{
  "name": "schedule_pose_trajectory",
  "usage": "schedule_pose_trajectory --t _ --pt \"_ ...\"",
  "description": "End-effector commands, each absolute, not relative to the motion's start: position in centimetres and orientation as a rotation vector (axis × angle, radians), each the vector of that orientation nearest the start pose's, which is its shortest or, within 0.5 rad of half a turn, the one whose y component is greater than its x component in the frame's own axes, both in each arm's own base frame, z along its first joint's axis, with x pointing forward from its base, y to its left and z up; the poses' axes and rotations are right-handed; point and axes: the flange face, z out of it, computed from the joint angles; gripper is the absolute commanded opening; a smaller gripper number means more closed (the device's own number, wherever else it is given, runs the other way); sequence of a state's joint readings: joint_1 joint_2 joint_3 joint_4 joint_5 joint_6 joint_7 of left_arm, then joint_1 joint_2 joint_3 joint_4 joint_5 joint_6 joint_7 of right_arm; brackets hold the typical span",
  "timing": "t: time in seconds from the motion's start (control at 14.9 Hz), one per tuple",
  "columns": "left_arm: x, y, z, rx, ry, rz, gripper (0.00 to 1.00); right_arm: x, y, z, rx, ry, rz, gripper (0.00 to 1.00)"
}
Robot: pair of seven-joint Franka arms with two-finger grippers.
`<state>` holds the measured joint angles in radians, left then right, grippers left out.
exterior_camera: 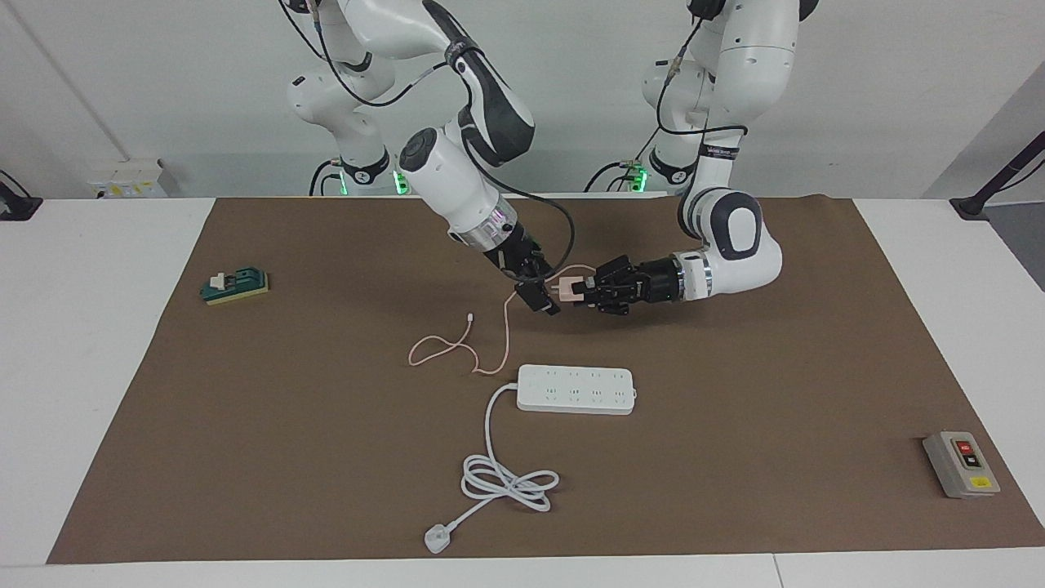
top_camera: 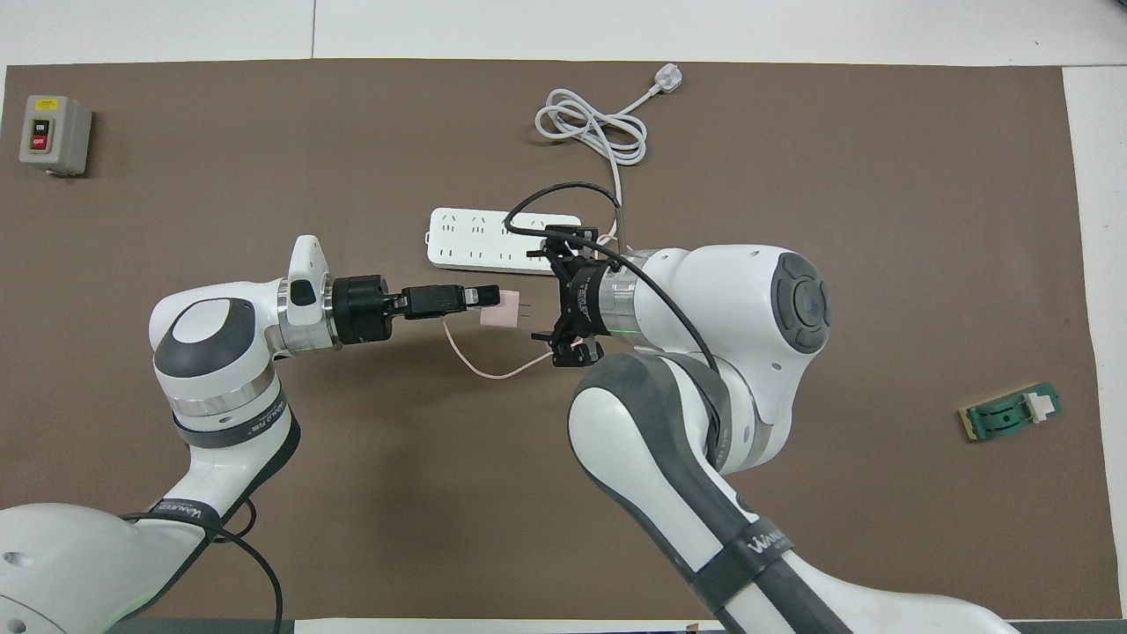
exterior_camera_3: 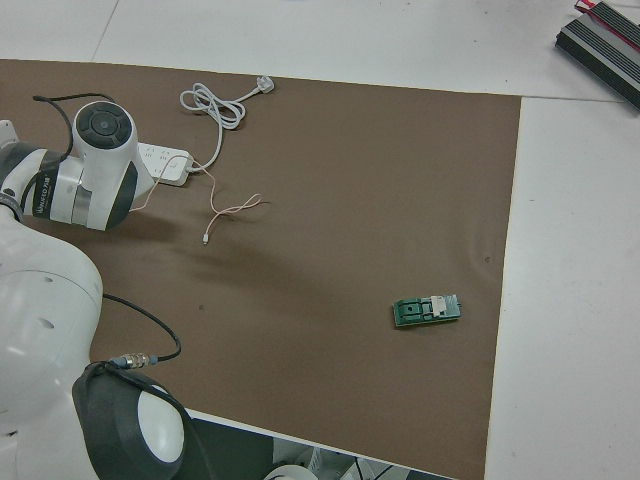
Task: Plug charger into power strip
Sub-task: 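Pass the pink charger from the right gripper to the left gripper, then pull the charger back with the left gripper while the right gripper retracts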
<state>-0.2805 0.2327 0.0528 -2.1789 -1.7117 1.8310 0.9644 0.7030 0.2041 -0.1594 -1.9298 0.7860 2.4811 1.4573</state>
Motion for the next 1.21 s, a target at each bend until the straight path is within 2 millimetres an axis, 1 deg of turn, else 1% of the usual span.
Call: schedule_pose_trajectory --t 0.0,0.27,0.34,0.47,0.54,0.67,0.74,0.8,0.87,1.01,1.07,1.14 --pt "52.5 -19.3 32.7 1.704 -0.046 0.191 0.00 54.8 29.5 44.0 -1.971 1.580 0.354 1.00" --pt "53.4 -17.5 33.9 1.814 -0.053 0.256 0.00 55.8 25.0 45.3 -2.165 1.435 0.270 1.00" --pt "53.8 -16.5 34.5 1.848 -0.045 0.281 0.00 56.0 23.7 45.4 -2.235 1.397 0.248 1.00" --pt "54.3 -15.3 35.5 1.930 -0.053 0.323 0.00 55.9 22.0 46.1 -2.377 1.279 0.211 1.00" --pt "55.0 -14.0 36.1 1.983 -0.061 0.348 0.00 55.8 21.1 46.6 -2.442 1.223 0.183 1.00" --pt "55.5 -12.9 37.2 2.079 -0.099 0.351 0.00 55.5 18.4 48.2 -2.554 1.133 0.120 1.00" --pt "55.9 -11.7 38.0 2.130 -0.097 0.353 0.00 55.2 17.3 49.5 -2.605 1.066 0.082 1.00" --pt "56.7 -10.3 39.3 2.196 -0.106 0.349 0.00 54.8 15.8 50.0 -2.681 1.000 0.068 1.00" --pt "57.2 -9.7 40.1 2.245 -0.100 0.328 0.00 54.8 13.9 50.4 -2.741 0.950 0.051 1.00" --pt "57.8 -9.0 41.1 2.308 -0.023 0.277 0.00 54.8 8.7 51.0 -2.819 0.806 0.047 1.00" --pt "58.0 -8.7 41.4 2.336 0.013 0.258 0.00 54.9 6.4 50.9 -2.849 0.706 0.056 1.00" --pt "58.2 -8.6 41.7 2.358 0.060 0.239 0.00 54.8 4.4 51.4 -2.875 0.593 0.050 1.00"
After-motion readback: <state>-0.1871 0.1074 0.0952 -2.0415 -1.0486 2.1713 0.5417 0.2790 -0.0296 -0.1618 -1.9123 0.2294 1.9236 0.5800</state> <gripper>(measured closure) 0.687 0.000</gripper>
